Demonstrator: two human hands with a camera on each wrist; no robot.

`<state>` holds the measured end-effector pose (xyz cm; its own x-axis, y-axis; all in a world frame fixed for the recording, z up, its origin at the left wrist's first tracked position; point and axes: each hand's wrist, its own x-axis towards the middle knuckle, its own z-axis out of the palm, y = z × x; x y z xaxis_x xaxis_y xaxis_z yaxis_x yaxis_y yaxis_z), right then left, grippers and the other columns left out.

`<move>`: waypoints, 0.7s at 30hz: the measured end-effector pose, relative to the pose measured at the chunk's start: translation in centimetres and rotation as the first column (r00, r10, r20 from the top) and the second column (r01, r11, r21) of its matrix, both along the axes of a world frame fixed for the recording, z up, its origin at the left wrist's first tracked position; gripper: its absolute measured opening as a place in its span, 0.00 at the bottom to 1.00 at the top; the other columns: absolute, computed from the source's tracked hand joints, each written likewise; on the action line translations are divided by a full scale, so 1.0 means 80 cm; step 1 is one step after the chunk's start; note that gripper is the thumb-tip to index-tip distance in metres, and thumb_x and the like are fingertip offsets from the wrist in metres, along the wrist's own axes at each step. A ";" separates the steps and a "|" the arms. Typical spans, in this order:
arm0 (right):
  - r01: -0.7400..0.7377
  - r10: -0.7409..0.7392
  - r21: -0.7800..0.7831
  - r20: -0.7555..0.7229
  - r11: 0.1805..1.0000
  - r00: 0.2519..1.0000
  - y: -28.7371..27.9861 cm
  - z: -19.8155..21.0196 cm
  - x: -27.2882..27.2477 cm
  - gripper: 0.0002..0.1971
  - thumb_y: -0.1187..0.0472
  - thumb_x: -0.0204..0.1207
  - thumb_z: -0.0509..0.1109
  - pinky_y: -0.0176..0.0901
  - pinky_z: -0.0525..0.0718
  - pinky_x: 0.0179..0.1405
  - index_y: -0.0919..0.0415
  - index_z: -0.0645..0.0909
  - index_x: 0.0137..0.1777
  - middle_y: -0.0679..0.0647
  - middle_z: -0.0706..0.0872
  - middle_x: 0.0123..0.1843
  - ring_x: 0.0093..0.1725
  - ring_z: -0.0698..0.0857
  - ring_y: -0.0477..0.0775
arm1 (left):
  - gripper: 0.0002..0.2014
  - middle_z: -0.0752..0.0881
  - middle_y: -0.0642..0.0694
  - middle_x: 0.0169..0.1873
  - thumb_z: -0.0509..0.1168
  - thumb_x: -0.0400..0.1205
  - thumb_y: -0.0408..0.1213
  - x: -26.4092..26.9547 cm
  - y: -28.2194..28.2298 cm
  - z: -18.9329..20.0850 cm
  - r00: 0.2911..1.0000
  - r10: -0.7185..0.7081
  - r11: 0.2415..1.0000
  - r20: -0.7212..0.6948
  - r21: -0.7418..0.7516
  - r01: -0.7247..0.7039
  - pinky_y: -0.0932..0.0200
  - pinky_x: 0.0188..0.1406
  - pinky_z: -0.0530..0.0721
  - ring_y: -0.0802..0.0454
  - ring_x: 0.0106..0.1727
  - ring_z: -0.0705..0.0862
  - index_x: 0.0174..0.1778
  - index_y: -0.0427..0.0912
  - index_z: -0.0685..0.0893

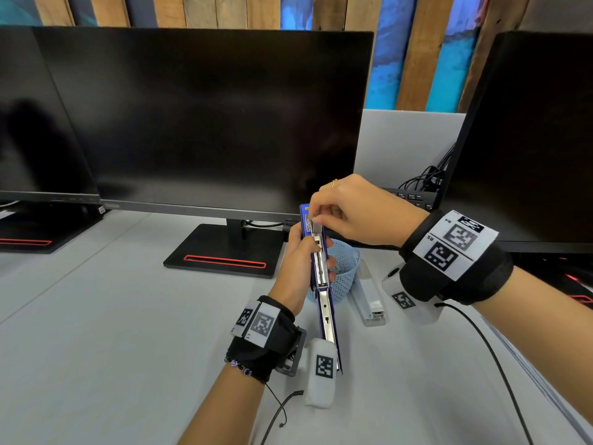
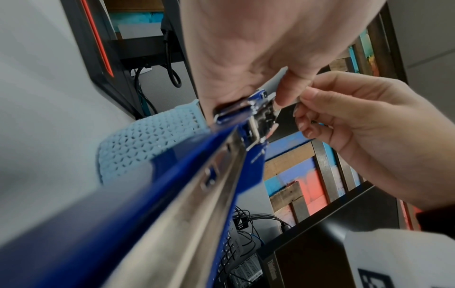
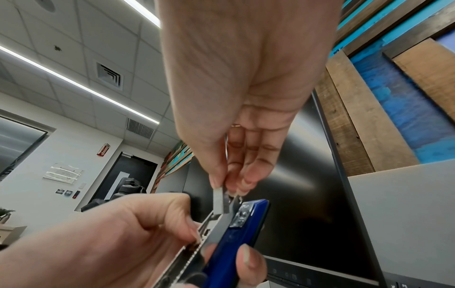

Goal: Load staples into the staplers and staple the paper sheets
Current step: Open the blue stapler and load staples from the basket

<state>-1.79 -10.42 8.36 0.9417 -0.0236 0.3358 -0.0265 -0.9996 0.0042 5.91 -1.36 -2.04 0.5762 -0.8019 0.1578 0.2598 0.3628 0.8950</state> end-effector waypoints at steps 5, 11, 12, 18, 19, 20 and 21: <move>0.005 -0.005 0.004 -0.009 1.000 1.000 -0.003 -0.003 0.001 0.07 0.59 0.82 0.67 0.25 0.69 0.36 0.60 0.85 0.50 0.52 0.85 0.42 0.37 0.78 0.43 | 0.16 0.80 0.45 0.35 0.51 0.84 0.28 0.000 -0.002 -0.002 1.000 -0.001 1.000 0.009 0.004 0.001 0.54 0.29 0.76 0.50 0.25 0.75 0.66 0.44 0.71; 0.002 -0.002 0.024 0.004 1.000 1.000 -0.006 -0.003 -0.001 0.06 0.59 0.82 0.67 0.24 0.69 0.36 0.59 0.84 0.50 0.51 0.86 0.41 0.35 0.78 0.42 | 0.17 0.80 0.45 0.38 0.50 0.83 0.27 -0.001 -0.002 -0.003 1.000 -0.005 1.000 0.012 0.014 0.005 0.54 0.29 0.75 0.51 0.25 0.75 0.66 0.45 0.70; 0.001 -0.001 0.027 0.001 1.000 1.000 -0.006 -0.003 -0.001 0.06 0.59 0.82 0.67 0.23 0.69 0.36 0.59 0.84 0.50 0.51 0.86 0.40 0.35 0.79 0.42 | 0.17 0.80 0.44 0.38 0.50 0.83 0.26 -0.001 -0.003 -0.004 1.000 -0.007 1.000 0.010 0.014 0.006 0.54 0.29 0.75 0.51 0.25 0.75 0.65 0.45 0.70; -0.013 0.013 0.039 -0.005 0.999 1.000 -0.004 -0.002 -0.002 0.05 0.59 0.81 0.67 0.23 0.67 0.35 0.58 0.84 0.49 0.51 0.86 0.39 0.34 0.79 0.42 | 0.13 0.80 0.44 0.38 0.52 0.84 0.28 0.000 -0.004 -0.005 1.000 -0.012 1.000 0.020 0.021 0.012 0.54 0.29 0.75 0.50 0.26 0.76 0.62 0.45 0.71; -0.014 0.014 0.040 -0.005 0.999 1.000 -0.004 -0.002 -0.002 0.05 0.59 0.81 0.67 0.23 0.68 0.35 0.58 0.84 0.49 0.51 0.86 0.39 0.34 0.79 0.43 | 0.13 0.80 0.45 0.38 0.52 0.84 0.28 -0.001 -0.004 -0.005 1.000 -0.015 1.000 0.017 0.017 0.015 0.54 0.29 0.75 0.50 0.26 0.75 0.61 0.45 0.71; -0.014 0.015 0.042 -0.004 0.999 1.000 -0.005 -0.002 -0.001 0.05 0.59 0.81 0.67 0.24 0.68 0.35 0.58 0.84 0.49 0.51 0.86 0.38 0.34 0.79 0.43 | 0.13 0.80 0.45 0.38 0.52 0.83 0.28 -0.001 -0.003 -0.006 1.000 -0.017 1.000 0.014 0.014 0.017 0.54 0.29 0.75 0.50 0.26 0.75 0.61 0.45 0.71; -0.015 0.015 0.044 -0.004 0.999 1.000 -0.005 -0.002 -0.001 0.05 0.59 0.81 0.67 0.24 0.69 0.35 0.58 0.84 0.49 0.51 0.86 0.38 0.34 0.80 0.43 | 0.13 0.80 0.44 0.38 0.53 0.83 0.28 -0.001 -0.004 -0.006 1.000 -0.018 1.000 0.012 0.013 0.018 0.54 0.29 0.75 0.50 0.25 0.75 0.61 0.45 0.71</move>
<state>-1.87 -10.81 8.18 0.9435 -0.0239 0.3306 -0.0113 -0.9991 -0.0399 5.81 -1.67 -2.52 0.5598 -0.8140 0.1546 0.2553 0.3470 0.9024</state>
